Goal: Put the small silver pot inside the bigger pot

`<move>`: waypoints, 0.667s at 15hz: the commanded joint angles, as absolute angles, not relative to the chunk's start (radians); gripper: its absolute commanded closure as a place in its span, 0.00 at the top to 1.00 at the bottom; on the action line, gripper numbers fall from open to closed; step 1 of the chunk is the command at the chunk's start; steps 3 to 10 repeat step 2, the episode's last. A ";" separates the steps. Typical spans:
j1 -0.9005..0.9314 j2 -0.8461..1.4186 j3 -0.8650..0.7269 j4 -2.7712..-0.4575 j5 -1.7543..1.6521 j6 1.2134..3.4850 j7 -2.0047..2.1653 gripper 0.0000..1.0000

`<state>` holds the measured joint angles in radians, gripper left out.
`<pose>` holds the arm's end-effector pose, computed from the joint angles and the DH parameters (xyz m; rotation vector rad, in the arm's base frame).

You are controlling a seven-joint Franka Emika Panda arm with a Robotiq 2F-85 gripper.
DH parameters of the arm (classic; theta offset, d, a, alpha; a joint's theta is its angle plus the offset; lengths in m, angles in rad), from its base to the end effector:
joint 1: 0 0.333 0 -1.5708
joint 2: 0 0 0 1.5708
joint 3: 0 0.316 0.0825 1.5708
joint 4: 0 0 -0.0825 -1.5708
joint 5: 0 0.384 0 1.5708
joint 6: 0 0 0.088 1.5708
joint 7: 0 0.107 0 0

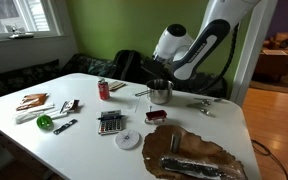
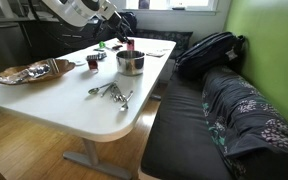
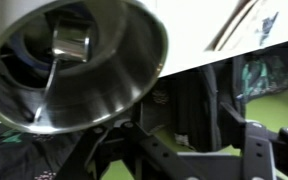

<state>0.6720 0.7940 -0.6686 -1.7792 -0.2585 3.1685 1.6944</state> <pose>0.6959 0.1050 0.2568 -2.3163 1.4102 -1.1458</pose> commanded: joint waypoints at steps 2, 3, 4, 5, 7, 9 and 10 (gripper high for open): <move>0.698 0.766 -0.665 -1.810 -0.092 3.252 1.517 0.93; 0.698 0.766 -0.665 -1.810 -0.092 3.252 1.517 0.93; 0.698 0.766 -0.665 -1.810 -0.092 3.252 1.517 0.93; 0.698 0.766 -0.665 -1.810 -0.092 3.252 1.517 0.93; 0.698 0.766 -0.665 -1.810 -0.092 3.252 1.517 0.93; 0.698 0.766 -0.665 -1.810 -0.092 3.252 1.517 0.93; 0.698 0.766 -0.665 -1.810 -0.092 3.252 1.517 0.93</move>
